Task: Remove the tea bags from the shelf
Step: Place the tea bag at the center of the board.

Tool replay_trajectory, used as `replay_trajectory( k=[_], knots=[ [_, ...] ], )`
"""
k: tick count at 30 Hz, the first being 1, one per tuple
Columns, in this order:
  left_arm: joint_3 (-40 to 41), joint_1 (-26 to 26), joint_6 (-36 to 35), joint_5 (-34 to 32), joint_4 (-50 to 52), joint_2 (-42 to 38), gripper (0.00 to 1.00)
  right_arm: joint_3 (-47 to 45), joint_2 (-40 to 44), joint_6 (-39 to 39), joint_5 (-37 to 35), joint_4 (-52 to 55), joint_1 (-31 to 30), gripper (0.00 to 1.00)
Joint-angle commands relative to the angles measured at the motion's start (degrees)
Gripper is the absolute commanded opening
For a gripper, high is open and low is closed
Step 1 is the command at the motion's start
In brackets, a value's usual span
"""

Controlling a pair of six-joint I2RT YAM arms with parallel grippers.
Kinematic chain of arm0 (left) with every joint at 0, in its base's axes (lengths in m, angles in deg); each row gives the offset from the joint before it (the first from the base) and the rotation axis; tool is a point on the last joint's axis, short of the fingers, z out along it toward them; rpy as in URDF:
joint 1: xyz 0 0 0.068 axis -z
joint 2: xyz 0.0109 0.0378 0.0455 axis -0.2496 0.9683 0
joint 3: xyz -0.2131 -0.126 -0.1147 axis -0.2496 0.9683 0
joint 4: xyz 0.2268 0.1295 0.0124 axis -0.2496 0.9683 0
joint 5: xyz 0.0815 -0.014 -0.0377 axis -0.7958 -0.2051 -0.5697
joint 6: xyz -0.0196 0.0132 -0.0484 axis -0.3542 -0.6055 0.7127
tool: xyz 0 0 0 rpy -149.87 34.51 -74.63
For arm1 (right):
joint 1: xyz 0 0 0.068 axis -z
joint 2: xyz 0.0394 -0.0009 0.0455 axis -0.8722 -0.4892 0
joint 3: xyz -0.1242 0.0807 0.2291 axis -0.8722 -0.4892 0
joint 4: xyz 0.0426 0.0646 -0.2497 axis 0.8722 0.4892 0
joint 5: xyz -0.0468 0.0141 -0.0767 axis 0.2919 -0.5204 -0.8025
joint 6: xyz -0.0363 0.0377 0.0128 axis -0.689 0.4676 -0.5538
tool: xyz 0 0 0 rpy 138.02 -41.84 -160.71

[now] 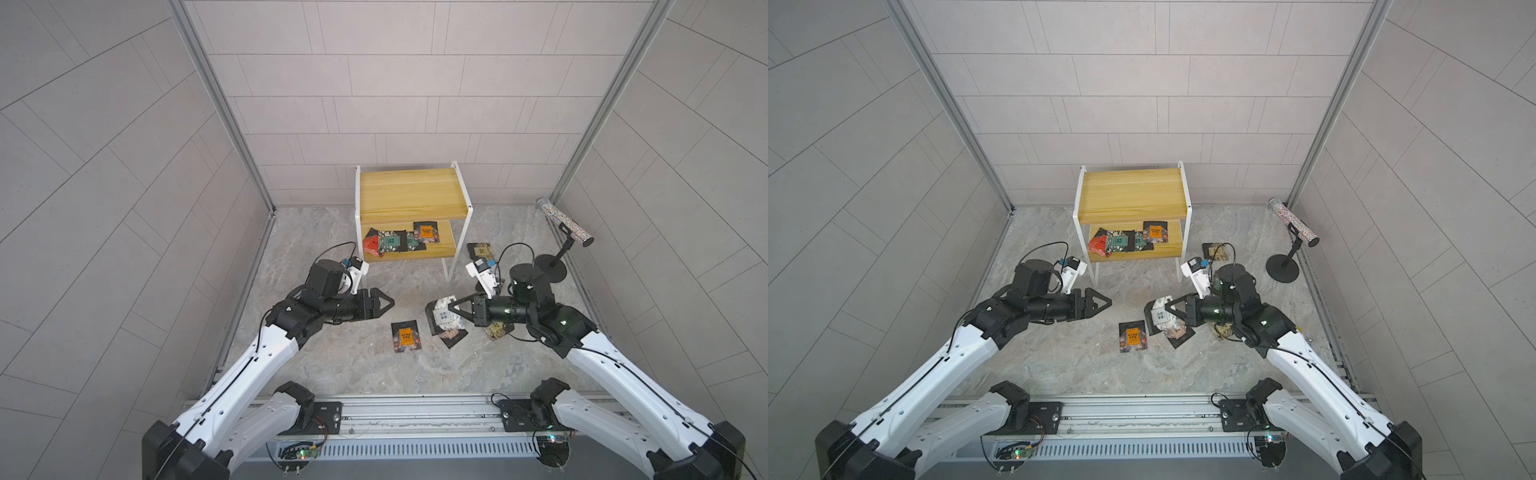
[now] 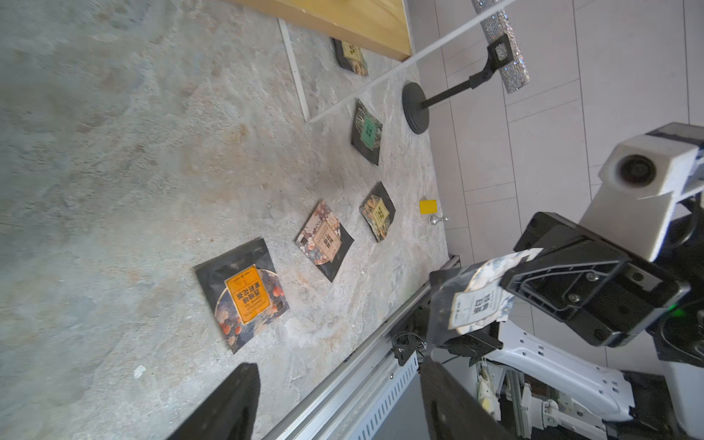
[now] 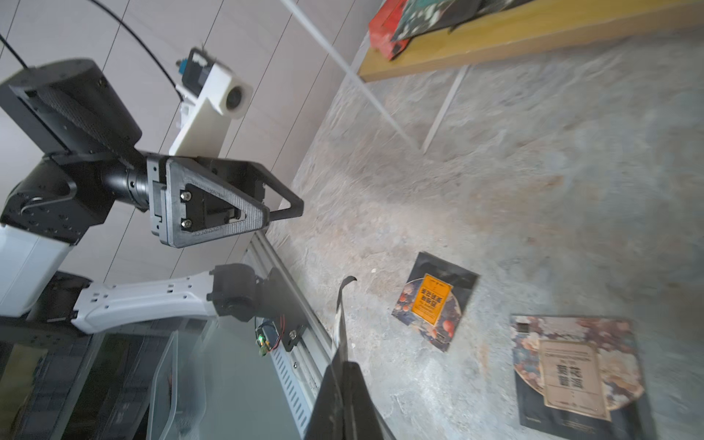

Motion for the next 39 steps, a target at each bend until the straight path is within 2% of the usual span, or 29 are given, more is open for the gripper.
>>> replay_trajectory(
  k=[1,10,15,22,25,31,34,39],
  knots=[
    [0.65,2.66,-0.48,1.22,-3.21,-1.0,0.76,1.55,-2.59,0.07,0.59,-7.9,-4.39,0.0],
    [0.32,7.17,-0.71,3.46,-6.3,-0.47,0.79,2.92,-7.94,2.48,3.53,-16.82,-7.16,0.0],
    [-0.13,8.66,-0.94,4.19,-6.83,0.45,0.77,3.23,-8.19,3.41,4.87,-19.58,-7.25,0.0],
    [-0.48,8.81,-0.83,4.03,-7.28,-0.7,0.51,3.48,-9.2,3.33,4.8,-19.83,-7.25,0.0],
    [-0.74,8.83,-0.83,3.3,-6.65,-1.66,0.36,3.34,-9.42,2.79,4.38,-19.22,-7.16,0.0],
    [-0.83,8.83,-0.83,2.09,-5.87,-2.73,0.16,3.31,-9.95,1.85,4.11,-18.33,-6.33,0.01],
    [-0.57,8.74,-0.66,1.16,-5.86,-3.17,0.02,3.22,-10.3,1.71,3.89,-17.99,-5.55,0.1],
    [-0.28,8.67,-0.35,-1.39,-5.02,-3.97,0.0,3.15,-10.74,1.05,3.12,-16.51,-3.89,0.31]
  ],
)
